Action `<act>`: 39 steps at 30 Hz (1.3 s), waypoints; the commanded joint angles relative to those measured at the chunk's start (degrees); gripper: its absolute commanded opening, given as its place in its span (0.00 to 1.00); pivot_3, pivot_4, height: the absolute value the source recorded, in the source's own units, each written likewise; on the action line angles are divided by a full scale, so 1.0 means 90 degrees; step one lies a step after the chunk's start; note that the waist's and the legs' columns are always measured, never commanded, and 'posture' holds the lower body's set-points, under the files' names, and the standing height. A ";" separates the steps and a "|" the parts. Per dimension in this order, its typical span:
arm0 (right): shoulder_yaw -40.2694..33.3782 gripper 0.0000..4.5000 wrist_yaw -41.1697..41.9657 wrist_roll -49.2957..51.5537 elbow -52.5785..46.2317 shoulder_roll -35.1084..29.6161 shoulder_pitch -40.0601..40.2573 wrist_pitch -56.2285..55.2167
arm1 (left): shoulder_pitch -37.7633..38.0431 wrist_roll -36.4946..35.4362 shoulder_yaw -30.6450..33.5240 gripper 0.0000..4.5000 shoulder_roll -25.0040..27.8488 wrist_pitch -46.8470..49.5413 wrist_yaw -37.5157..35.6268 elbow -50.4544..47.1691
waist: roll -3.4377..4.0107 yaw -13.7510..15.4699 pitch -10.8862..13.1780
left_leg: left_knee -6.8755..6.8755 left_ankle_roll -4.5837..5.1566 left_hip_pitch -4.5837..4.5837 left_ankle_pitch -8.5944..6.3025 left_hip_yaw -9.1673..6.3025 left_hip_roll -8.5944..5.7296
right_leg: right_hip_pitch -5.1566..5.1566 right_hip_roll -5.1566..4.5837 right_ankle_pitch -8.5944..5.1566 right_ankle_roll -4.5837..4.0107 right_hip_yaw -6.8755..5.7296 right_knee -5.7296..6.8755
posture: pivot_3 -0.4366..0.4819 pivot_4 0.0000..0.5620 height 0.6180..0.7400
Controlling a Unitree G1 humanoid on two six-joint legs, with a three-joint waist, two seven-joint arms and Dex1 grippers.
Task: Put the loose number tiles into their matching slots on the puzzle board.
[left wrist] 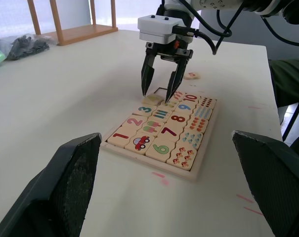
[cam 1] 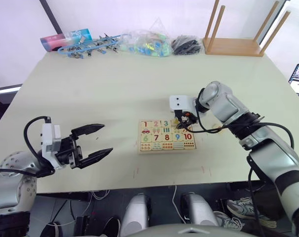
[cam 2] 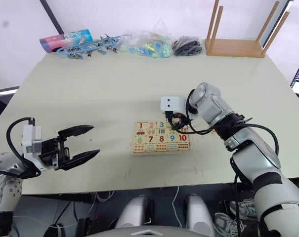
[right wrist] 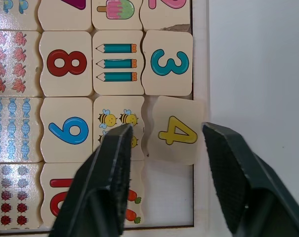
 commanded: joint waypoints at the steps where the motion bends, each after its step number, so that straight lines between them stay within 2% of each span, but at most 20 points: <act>1: -0.0153 0.53 0.0042 -0.0015 -0.0033 -0.0048 -0.0138 -0.0043 | -0.0054 -0.0003 0.0084 1.00 0.0015 -0.0113 -0.0042 -0.0005 | 0.0000 0.0000 0.0000 | 0.0000 0.0000 0.0000 0.0000 0.0000 0.0000 | 0.0000 0.0000 0.0000 0.0000 0.0000 0.0000 | 0.48 0.27 1.00; 17: -0.0600 0.53 0.0012 0.0242 0.0134 -0.0104 -0.0229 -0.0184 | -0.0112 0.0017 0.0077 1.00 0.0008 -0.0227 -0.0146 0.0156 | 0.0000 -0.0005 0.0000 | -0.0001 0.0000 -0.0001 0.0000 0.0000 0.0001 | 0.0000 -0.0001 0.0000 0.0000 0.0000 -0.0001 | 0.48 0.27 1.00; 20: -0.0700 0.31 -0.0086 0.0288 0.0232 -0.0051 -0.0252 -0.0260 | -0.0130 0.0018 0.0079 1.00 0.0016 -0.0231 -0.0173 0.0184 | 0.0000 -0.0004 0.0000 | -0.0002 0.0000 -0.0003 0.0000 -0.0001 0.0001 | 0.0000 0.0000 0.0000 0.0000 0.0000 -0.0001 | 0.48 0.27 1.00; 23: -0.0782 0.02 -0.0274 0.0286 0.0432 0.0040 -0.0276 -0.0417 | -0.0143 0.0021 0.0076 1.00 0.0017 -0.0236 -0.0194 0.0198 | 0.0000 -0.0008 0.0000 | -0.0002 0.0000 -0.0003 0.0000 0.0001 0.0001 | 0.0000 -0.0001 0.0000 0.0000 0.0000 -0.0001 | 0.48 0.27 1.00; 39: -0.0804 0.01 -0.0735 0.0176 0.0975 0.0350 -0.0144 -0.0970 | -0.0132 0.0032 0.0097 1.00 0.0030 -0.0225 -0.0232 0.0200 | 0.0001 -0.0007 0.0001 | -0.0002 0.0000 -0.0012 0.0000 -0.0002 0.0000 | -0.0002 -0.0001 0.0000 0.0000 -0.0003 -0.0004 | 0.48 0.27 1.00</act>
